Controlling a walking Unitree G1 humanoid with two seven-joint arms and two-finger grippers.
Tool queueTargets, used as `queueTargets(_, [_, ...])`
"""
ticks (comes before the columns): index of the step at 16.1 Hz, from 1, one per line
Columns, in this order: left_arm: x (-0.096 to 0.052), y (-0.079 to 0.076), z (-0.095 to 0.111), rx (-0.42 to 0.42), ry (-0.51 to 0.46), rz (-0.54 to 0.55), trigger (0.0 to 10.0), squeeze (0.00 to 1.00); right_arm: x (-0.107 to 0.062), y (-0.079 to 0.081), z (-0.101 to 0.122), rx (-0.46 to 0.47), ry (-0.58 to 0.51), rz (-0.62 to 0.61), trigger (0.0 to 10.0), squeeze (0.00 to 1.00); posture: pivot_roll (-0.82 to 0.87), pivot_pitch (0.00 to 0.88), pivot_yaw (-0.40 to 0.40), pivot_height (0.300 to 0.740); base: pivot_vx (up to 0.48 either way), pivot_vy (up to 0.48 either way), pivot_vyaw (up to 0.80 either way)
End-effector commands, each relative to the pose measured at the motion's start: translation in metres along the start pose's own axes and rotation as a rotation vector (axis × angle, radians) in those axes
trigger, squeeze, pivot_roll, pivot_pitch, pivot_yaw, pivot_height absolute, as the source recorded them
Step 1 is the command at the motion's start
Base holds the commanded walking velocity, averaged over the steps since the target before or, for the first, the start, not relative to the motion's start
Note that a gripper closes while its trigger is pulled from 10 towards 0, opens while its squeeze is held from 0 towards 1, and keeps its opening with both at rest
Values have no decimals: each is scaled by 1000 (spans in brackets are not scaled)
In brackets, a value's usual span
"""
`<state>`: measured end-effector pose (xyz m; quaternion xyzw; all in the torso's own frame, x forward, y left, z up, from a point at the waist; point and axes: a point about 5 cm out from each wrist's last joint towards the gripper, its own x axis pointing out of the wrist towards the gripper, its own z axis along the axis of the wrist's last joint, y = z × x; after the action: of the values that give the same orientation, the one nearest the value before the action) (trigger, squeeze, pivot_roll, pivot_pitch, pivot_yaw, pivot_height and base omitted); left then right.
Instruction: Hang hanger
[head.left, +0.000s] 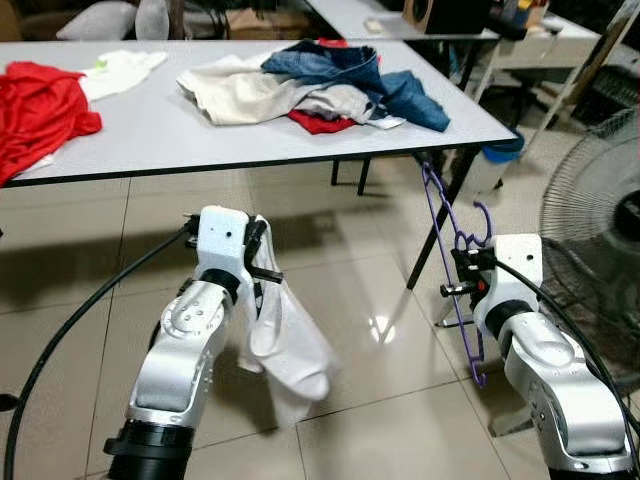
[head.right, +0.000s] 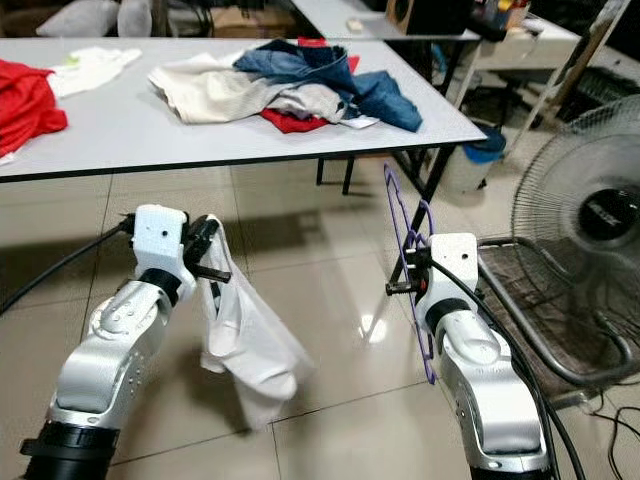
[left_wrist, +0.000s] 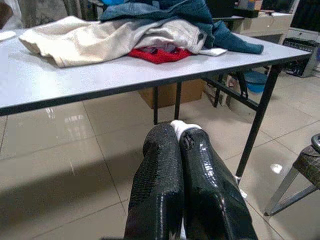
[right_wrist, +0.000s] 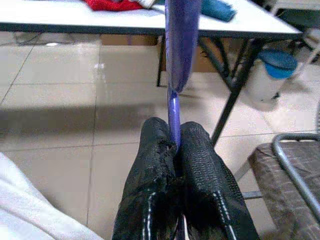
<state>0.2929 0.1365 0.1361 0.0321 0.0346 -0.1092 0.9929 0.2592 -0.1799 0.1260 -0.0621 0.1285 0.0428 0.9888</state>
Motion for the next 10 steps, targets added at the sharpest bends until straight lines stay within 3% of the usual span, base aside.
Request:
queueTargets(1, [1, -1, 9, 12, -39, -4, 10000, 0, -1, 0, 4, -7, -19, 10, 10000, 0, 37, 0, -58, 740, 326, 0, 0])
queueTargets(9, [2, -2, 13, 3, -49, -7, 10000, 0, 0, -1, 8, -9, -33, 33, 10000, 0, 37, 0, -60, 740, 357, 0, 0])
queueTargets(10, [2, -2, 13, 3, -50, -8, 10000, 0, 0, 0, 8, -7, -33, 40, 10000, 0, 37, 0, -58, 740, 398, 0, -800])
